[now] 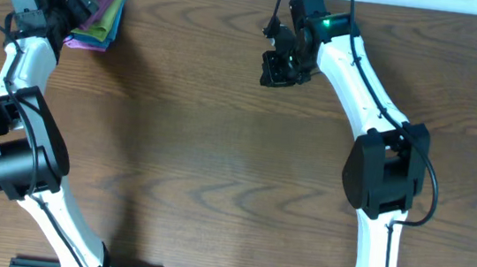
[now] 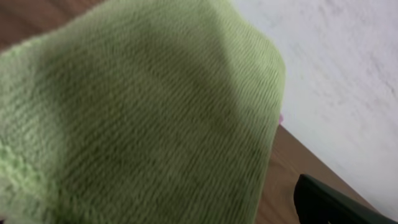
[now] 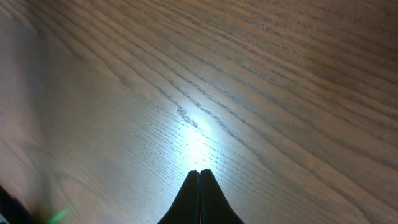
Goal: Fold the cloth
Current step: 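Place the bundle on top of the stack and open the left gripper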
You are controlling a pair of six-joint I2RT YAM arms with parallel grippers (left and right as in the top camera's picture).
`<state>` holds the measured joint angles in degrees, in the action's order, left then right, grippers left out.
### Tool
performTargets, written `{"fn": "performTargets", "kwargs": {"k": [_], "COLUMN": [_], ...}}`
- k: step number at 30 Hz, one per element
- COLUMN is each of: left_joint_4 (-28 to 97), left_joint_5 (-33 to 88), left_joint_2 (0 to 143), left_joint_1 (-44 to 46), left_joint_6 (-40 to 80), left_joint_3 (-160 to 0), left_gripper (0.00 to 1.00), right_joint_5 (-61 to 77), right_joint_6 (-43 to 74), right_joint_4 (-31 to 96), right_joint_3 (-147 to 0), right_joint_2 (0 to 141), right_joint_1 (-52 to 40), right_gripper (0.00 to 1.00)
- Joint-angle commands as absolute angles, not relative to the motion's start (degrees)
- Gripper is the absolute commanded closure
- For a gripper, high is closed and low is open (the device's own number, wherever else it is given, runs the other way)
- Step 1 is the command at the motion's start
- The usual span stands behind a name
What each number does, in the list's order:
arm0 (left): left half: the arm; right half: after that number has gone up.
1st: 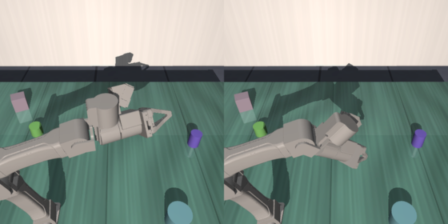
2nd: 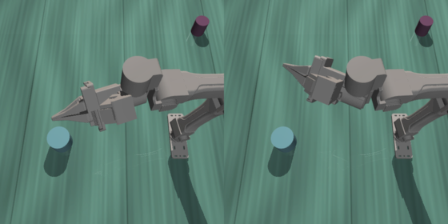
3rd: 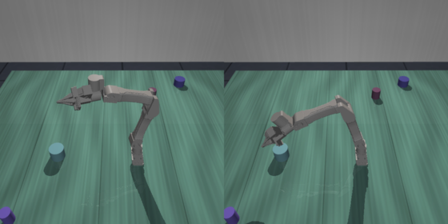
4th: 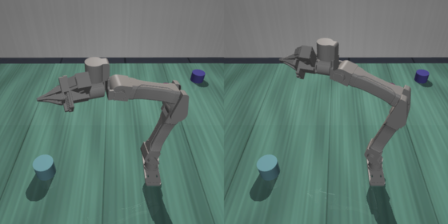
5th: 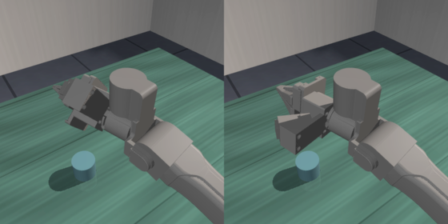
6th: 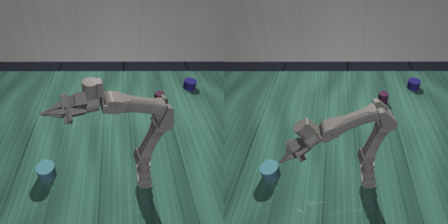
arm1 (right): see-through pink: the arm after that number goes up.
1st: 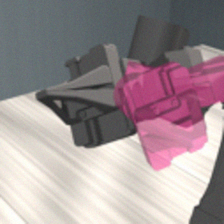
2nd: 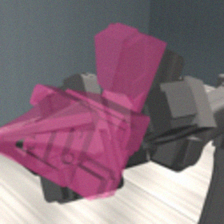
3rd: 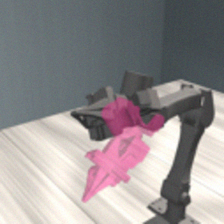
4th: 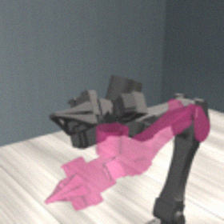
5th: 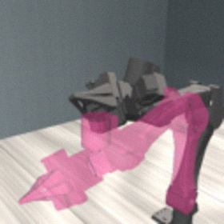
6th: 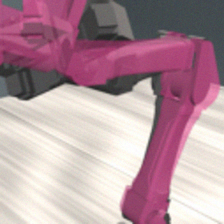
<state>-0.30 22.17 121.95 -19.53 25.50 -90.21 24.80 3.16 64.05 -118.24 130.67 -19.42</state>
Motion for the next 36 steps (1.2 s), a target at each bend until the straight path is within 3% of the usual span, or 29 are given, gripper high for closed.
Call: {"fn": "performTargets", "kwargs": {"k": [1,8,18,36], "left_joint_4": [0.75,3.22,12.19,41.08], "left_joint_5": [26.37,30.06,26.11,20.32], "left_joint_2": [122.13,121.89,116.92,95.13], "left_joint_1": [-19.68,-19.7,-20.99,-21.04], "left_joint_6": [25.96,27.09,26.79,21.56], "left_joint_3": [-91.53,-91.53,-91.53,-91.5], "left_gripper": [0.04,0.05,0.05,0.04], "right_joint_5": [24.86,24.86,24.86,24.86], "right_joint_6": [2.07,2.07,2.04,2.02], "right_joint_4": [64.07,64.1,64.31,68.03], "right_joint_3": [-118.5,-118.5,-118.5,-118.5], "right_joint_2": [130.23,130.23,130.23,129.1], "right_joint_1": [-20.6,-21.47,-22.68,-23.73], "right_gripper": [0.99,0.98,0.98,0.98]}}
